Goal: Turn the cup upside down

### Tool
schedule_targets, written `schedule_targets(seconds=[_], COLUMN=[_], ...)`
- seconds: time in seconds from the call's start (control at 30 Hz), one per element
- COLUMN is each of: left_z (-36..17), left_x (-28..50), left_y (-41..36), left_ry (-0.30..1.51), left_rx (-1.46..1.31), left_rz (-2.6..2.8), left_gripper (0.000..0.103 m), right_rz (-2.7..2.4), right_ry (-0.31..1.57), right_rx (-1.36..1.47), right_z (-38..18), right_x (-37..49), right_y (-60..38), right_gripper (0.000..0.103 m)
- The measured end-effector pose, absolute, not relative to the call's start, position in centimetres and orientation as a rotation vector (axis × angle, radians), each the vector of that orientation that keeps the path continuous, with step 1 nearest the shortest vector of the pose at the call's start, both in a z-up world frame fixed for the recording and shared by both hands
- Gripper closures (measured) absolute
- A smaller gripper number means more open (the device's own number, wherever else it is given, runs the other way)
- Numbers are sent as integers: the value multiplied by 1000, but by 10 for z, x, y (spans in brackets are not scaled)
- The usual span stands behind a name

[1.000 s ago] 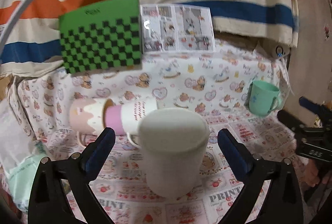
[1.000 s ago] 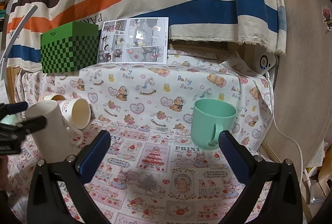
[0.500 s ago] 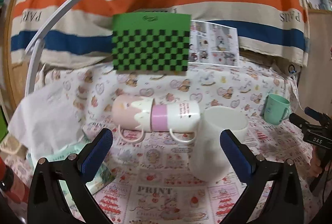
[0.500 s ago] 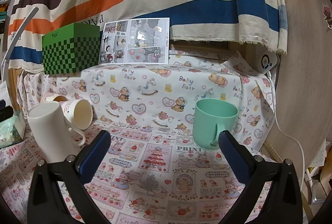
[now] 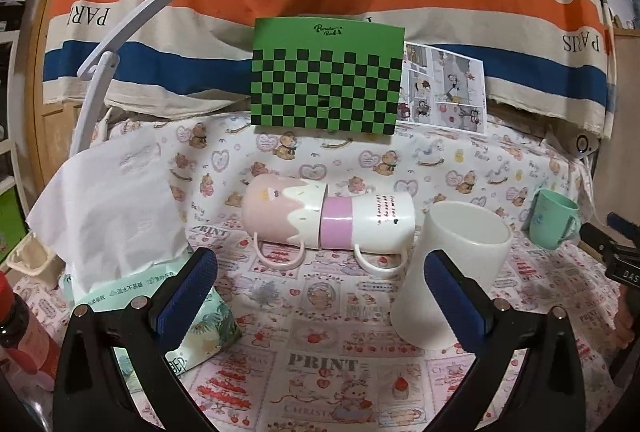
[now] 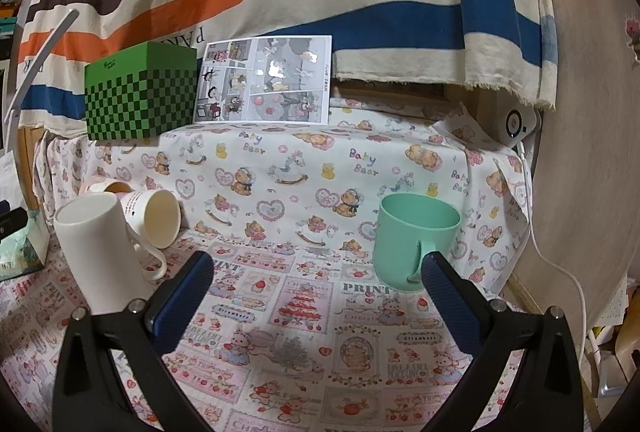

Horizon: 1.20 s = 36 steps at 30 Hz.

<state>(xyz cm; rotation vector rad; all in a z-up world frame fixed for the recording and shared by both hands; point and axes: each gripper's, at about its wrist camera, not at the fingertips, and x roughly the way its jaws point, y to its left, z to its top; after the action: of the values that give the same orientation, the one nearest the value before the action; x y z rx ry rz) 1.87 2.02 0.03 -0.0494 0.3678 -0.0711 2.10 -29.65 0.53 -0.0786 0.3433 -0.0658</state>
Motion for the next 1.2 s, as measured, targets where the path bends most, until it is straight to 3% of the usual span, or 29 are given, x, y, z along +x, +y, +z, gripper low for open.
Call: schedule_targets(seconds=[0.2,1.2], left_z=[4,4], left_x=[3,6], left_y=[10,13], left_ry=[294,307], left_rx=[13,-2], left_rz=[6,-2], left_gripper=[0,0], right_rz=[-61,-61], right_ry=[322,329], right_rx=[-122,-108], right_z=[7,5], right_x=[17,19], right_y=[-287,-289], right_gripper=[0,0])
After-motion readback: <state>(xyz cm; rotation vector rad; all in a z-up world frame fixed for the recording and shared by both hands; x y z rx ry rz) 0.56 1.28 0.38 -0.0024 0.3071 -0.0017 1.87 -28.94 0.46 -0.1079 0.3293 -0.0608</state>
